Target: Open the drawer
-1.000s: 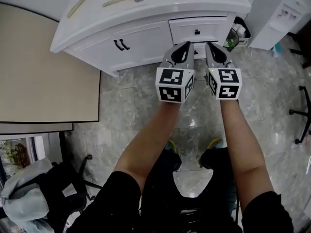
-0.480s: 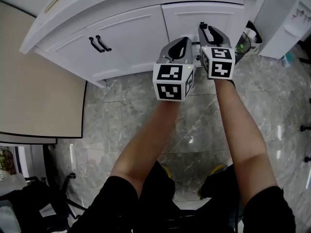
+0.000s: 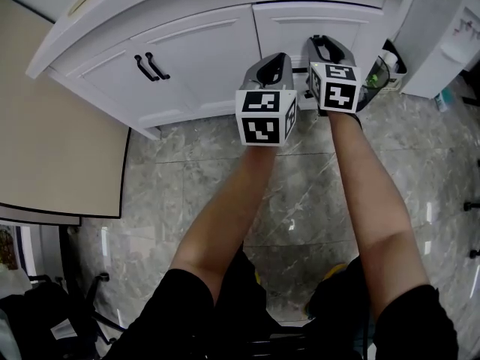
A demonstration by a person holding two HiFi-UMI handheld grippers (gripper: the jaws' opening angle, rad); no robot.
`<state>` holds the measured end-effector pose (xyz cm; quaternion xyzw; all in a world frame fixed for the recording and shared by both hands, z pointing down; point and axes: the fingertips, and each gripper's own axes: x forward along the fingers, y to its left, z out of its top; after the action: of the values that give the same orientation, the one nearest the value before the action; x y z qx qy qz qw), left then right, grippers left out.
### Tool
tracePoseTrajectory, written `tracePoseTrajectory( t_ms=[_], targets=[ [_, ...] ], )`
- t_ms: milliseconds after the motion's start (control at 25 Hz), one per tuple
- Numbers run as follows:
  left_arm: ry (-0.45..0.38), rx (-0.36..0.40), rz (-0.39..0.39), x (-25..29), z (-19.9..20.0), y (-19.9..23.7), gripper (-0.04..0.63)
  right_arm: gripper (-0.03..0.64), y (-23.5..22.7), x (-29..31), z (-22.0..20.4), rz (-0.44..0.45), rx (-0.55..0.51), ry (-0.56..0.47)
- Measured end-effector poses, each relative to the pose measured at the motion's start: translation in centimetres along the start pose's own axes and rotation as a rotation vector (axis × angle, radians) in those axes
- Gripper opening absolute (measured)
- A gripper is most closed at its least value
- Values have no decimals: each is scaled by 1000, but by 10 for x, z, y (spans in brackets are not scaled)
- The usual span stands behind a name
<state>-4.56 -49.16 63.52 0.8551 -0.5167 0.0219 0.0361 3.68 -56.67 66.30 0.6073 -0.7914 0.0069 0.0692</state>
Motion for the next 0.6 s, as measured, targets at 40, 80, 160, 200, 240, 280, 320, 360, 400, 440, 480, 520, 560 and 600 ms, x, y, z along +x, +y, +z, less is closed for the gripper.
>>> tracePoseTrajectory(
  t_ms=[40,80,160,200,240,280,320,360,400,440,480,520,560,600],
  targets=[
    [-3,0,4,1,2,2,0,143,-1,1,0,0,1,-3],
    [-3,0,7,1,3,4,0,143,-1,1,0,1,2,-2],
    [0,-2,11,2,4,6,0,141,-2,1,-1,4,7,3],
    [1,-3,13,1,4,6,0,141,-3,1,-1,6,10,6],
    [2,-4,16,1,3,7,0,141,-3,0,-1,8,11,9],
    [2,-6,17,0,2,7,0,141,-3,-1,-1,10,12,12],
    [2,-7,18,-1,2,7,0,141,-2,-2,-1,12,11,13],
    [3,-8,17,-2,1,6,0,141,-2,-4,-1,14,10,15],
    [5,-8,15,-3,-1,5,0,141,-1,-6,-2,17,9,16],
    [9,-7,12,-4,-2,2,0,141,-1,-8,-2,20,8,19],
    [11,-6,8,-4,-3,-1,0,141,0,-11,-2,22,7,23],
    [14,-6,6,-5,-4,-4,0,141,0,-14,-3,23,7,27],
    [16,-7,4,-6,-5,-7,0,141,0,-17,-3,23,7,30],
    [17,-10,4,-7,-5,-9,0,141,0,-20,-2,22,8,32]
  ],
)
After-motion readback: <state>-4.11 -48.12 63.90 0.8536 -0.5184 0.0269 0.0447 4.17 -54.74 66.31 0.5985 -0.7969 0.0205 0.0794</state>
